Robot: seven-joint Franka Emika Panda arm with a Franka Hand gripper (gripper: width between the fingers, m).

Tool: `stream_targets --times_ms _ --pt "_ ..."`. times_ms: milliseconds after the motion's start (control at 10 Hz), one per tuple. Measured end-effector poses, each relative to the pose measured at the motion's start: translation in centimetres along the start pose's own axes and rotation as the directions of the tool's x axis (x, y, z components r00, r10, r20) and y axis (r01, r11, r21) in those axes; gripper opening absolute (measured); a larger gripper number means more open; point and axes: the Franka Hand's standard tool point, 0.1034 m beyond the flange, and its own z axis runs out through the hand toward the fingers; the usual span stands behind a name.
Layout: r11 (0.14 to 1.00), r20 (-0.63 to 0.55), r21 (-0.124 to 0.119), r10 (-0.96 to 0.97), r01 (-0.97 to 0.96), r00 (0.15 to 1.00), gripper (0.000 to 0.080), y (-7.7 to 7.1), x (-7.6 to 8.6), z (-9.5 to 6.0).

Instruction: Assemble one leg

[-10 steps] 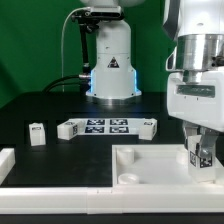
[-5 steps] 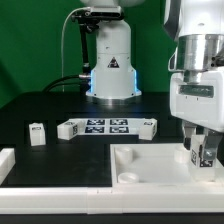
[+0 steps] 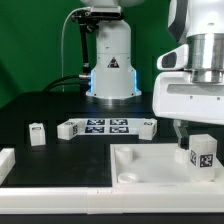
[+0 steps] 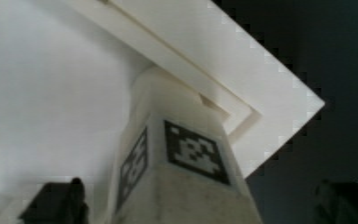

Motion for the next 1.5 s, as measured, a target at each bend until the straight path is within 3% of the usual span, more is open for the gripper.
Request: stream_targets --times_ms 300,600,800,900,1000,1100,1200,1300,1400,1500 --pt "0.954 -0.01 -0.002 -0.3 0.3 0.954 0.0649 -0.15 0.21 -0.2" --pt "0.824 -0.016 -0.015 -0.567 0.567 0.823 0.0649 -0.1 0.42 -0.25" --pt "0.675 -0.011 -0.036 -0.738 0.737 0.675 0.0649 0.02 0.59 -0.22" --pt "0.687 -0.011 -0.036 -0.726 0.726 0.687 0.0649 0.06 0.59 -0.18" --pt "0.687 -0.01 -0.036 -0.726 0.726 0.687 0.0552 0.08 0.59 -0.16" --pt "0.687 -0.01 -0.036 -0.726 0.726 0.687 0.0405 0.09 0.6 -0.15" --pt "0.704 -0.011 -0.035 -0.71 0.71 0.704 0.0405 0.09 0.59 -0.14" --pt "0.73 -0.012 -0.035 -0.683 0.682 0.73 0.0292 0.12 0.58 -0.11" --pt "0.729 -0.012 -0.036 -0.684 0.683 0.729 0.0292 0.13 0.6 -0.11" --pt "0.788 -0.014 -0.032 -0.615 0.615 0.788 0.0292 0.08 0.51 -0.09"
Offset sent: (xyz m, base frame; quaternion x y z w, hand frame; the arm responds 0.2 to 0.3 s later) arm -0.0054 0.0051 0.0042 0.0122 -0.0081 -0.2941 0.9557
